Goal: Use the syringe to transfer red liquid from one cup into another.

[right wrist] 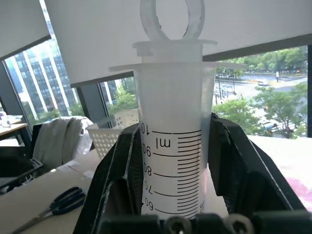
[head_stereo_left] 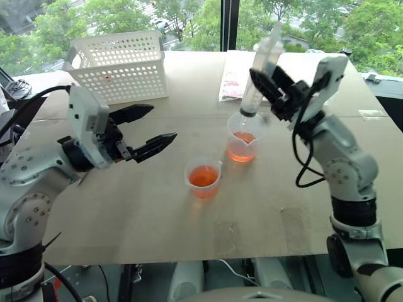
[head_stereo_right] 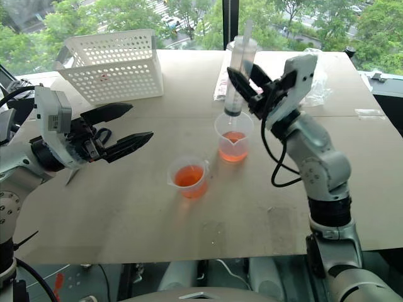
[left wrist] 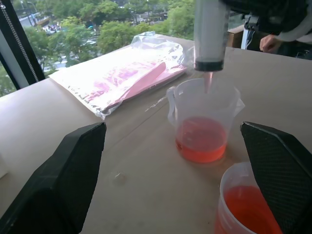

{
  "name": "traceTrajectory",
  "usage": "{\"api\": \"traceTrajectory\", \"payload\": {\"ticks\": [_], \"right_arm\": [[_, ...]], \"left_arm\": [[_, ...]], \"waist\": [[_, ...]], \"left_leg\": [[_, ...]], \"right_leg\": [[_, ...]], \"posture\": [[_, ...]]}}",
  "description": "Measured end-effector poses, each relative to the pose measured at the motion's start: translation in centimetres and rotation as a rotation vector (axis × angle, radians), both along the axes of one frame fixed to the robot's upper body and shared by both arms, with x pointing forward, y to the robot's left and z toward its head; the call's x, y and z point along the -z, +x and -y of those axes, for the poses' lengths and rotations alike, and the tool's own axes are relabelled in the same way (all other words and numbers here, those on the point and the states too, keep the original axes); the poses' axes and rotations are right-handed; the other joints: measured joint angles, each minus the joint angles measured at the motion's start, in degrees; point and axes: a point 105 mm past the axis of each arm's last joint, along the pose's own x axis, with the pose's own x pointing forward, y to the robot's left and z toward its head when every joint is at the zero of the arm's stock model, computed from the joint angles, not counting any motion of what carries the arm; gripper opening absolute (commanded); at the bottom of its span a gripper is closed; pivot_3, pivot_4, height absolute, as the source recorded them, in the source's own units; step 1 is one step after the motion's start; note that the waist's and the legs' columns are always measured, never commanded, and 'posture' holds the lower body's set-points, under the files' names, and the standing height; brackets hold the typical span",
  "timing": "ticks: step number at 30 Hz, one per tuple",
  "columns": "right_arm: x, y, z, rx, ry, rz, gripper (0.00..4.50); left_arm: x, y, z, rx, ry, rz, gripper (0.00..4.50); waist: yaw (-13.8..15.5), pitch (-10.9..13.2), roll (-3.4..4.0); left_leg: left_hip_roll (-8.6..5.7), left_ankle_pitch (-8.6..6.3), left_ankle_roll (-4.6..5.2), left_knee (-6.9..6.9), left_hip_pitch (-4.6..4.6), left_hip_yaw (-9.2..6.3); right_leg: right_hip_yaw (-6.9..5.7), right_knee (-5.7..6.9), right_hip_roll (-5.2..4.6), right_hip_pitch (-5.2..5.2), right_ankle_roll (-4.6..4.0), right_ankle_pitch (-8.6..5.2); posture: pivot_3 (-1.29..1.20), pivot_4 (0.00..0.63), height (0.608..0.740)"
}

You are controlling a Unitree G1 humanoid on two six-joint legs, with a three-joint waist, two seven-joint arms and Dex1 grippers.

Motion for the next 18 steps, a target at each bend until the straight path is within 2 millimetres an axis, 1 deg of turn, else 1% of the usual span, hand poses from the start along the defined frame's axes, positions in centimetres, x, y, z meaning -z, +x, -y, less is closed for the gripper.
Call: {"api": "traceTrajectory", "payload": {"ticks": [1,3,5,6,9,12,14,17,18], "right_arm": [[0.6,0.1,-0.3,0.008,-0.006,0.000,1.44],[2.6,0.4,-0.8,0.037,-0.044,-0.003,1.44],[5.0,0.7,-1.5,0.056,-0.123,-0.005,1.44],[5.4,0.8,-1.6,0.066,-0.143,0.013,1.44],[5.8,1.3,-2.1,0.099,-0.181,0.066,1.44],[6.3,1.6,-2.2,0.120,-0.210,0.075,1.44],[6.4,1.7,-2.3,0.122,-0.217,0.078,1.44],[6.4,1.7,-2.5,0.113,-0.231,0.075,1.44],[6.4,1.7,-2.6,0.110,-0.231,0.071,1.44]], "left_arm": [[-0.2,0.1,0.1,-0.003,-0.004,0.009,4.50],[-0.4,0.5,0.3,-0.016,-0.006,0.024,4.50],[-0.5,0.8,0.7,-0.014,-0.004,0.032,4.50],[-0.8,1.1,0.8,-0.017,-0.006,0.041,4.50],[-2.4,2.0,1.4,-0.003,-0.005,0.086,4.50],[-3.8,3.0,2.2,0.023,0.016,0.122,4.50],[-4.2,3.7,2.4,0.023,0.025,0.126,4.50],[-4.9,5.9,2.6,-0.008,0.056,0.122,4.50],[-4.9,6.3,2.7,-0.014,0.056,0.118,4.50]], "waist": [[-0.06,0.00,0.00],[-0.06,-0.01,-0.01],[-0.07,0.00,-0.01],[-0.08,0.00,-0.01],[-0.09,-0.03,-0.06],[-0.13,-0.05,-0.08],[-0.16,-0.05,-0.09],[-0.14,-0.06,-0.09],[-0.16,-0.06,-0.10]], "left_leg": [[-0.04,0.07,-0.11,0.04,-0.24,0.00],[-0.05,0.06,-0.09,0.09,-0.29,0.01],[-0.08,0.02,-0.02,0.10,-0.27,-0.01],[-0.09,0.03,-0.02,0.12,-0.26,-0.03],[-0.11,0.08,-0.07,0.17,0.06,-0.10],[-0.11,0.08,-0.07,0.14,0.82,-0.10],[-0.10,0.08,-0.07,0.13,0.92,-0.10],[-0.10,0.08,-0.07,0.11,1.01,-0.07],[-0.10,0.08,-0.07,0.11,1.00,-0.08]], "right_leg": [[-0.04,0.03,0.00,-0.20,0.01,0.01],[-0.14,0.04,0.01,-0.22,0.01,0.01],[-0.15,0.09,0.01,-0.22,0.00,0.01],[-0.16,0.10,0.02,-0.21,0.00,0.01],[-0.18,0.14,0.07,0.09,-0.01,0.02],[-0.18,0.13,0.07,0.84,-0.25,-0.14],[-0.18,0.13,0.07,0.93,-0.25,-0.13],[-0.15,0.15,0.08,1.00,-0.25,-0.13],[-0.15,0.15,0.09,1.00,-0.24,-0.13]], "posture": [[0.00,0.150,0.740],[0.00,0.150,0.740],[0.00,0.150,0.740],[0.00,0.150,0.740],[0.00,0.150,0.740],[0.00,0.150,0.740],[0.00,0.150,0.740],[0.00,0.150,0.740],[0.00,0.150,0.740]]}}
